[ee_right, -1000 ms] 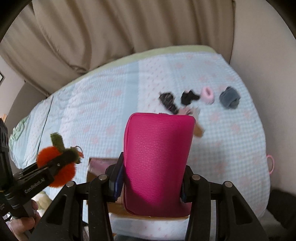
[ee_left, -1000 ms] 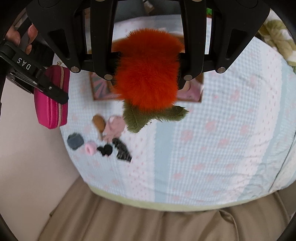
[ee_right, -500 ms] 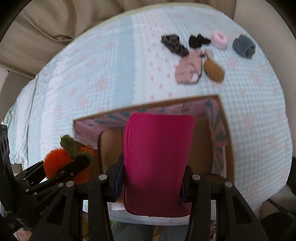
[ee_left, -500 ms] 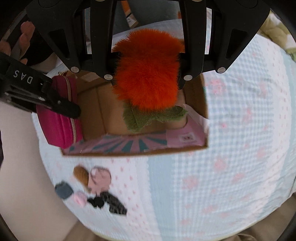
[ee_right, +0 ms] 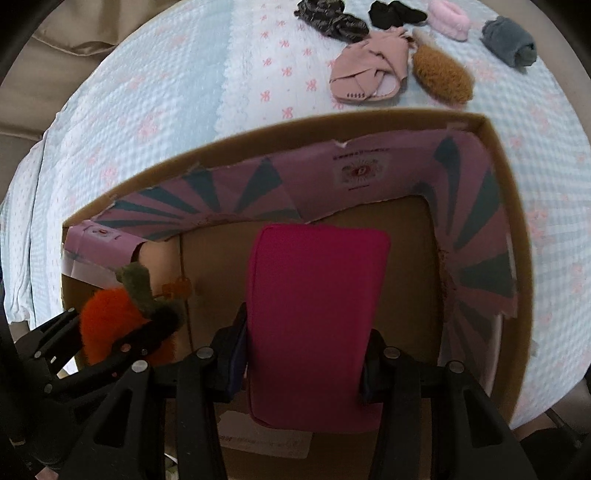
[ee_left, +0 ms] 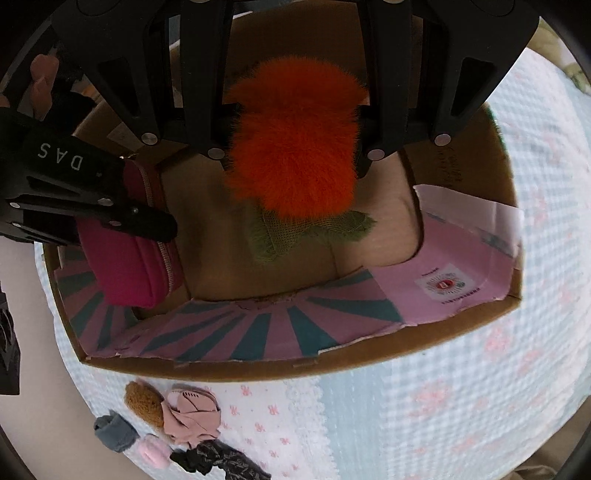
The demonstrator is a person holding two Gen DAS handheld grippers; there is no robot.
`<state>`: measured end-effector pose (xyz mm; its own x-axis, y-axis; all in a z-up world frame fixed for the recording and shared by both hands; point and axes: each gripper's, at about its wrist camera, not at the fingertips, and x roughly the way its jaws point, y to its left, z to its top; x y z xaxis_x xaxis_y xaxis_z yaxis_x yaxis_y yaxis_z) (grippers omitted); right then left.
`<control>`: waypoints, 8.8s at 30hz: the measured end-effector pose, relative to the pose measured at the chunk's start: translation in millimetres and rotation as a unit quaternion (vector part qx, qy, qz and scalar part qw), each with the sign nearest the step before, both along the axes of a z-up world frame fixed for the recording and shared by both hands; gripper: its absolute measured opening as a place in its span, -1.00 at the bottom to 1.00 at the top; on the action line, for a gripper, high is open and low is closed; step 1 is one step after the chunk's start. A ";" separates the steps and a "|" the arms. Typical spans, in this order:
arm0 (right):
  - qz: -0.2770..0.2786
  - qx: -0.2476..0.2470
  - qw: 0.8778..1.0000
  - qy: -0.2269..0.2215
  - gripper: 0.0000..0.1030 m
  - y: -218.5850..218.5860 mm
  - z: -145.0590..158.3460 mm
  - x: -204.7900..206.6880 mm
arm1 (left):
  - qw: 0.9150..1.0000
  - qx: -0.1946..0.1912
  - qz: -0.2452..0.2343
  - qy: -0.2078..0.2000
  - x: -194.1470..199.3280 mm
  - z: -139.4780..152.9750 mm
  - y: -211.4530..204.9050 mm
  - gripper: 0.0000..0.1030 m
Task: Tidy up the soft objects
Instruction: 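Carry pom-pom and pouch into the box and open both tools, then lift both tools out of the box back toward the items, then grasp the beige cloth with the left tool while the right tool grasps the grey slipper, then carry cloth and slipper into the box and open both tools, then lift both tools out of the box toward the remaining items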
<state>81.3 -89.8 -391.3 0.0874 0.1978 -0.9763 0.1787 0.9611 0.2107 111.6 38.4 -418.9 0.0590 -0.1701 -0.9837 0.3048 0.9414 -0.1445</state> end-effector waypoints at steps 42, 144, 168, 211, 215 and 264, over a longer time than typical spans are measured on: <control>0.007 -0.050 0.978 -0.201 1.00 1.0 198.9 -64.5 | 0.988 -0.030 0.068 -0.138 -59.4 192.7 61.3 0.99; -0.013 -0.078 0.983 -0.169 0.04 -331.1 7.1 209.2 | 0.999 -0.041 0.005 -0.001 222.9 -6.0 -206.0 -0.26; -0.010 -0.069 0.961 -0.267 0.04 -286.4 180.8 122.3 | 0.989 -0.085 0.036 -0.117 152.5 163.6 -175.3 -0.27; 0.004 -0.029 0.991 -0.128 0.04 -28.0 131.2 -47.5 | 0.991 -0.057 0.097 -0.066 -35.7 127.8 39.1 -0.27; -0.004 -0.030 0.994 -0.101 0.04 -36.2 102.8 -42.2 | 0.992 -0.050 0.103 -0.050 -33.6 100.7 38.7 -0.27; 0.037 0.003 0.995 -0.092 1.00 -14.6 91.5 -23.5 | 0.996 0.017 0.063 -0.057 -49.9 82.8 30.5 1.00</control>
<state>57.8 -104.4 -299.9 0.2494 0.2152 -0.9442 0.0659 0.9690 0.2383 61.7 68.9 -336.1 0.1902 -0.1218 -0.9742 0.1957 0.9771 -0.0839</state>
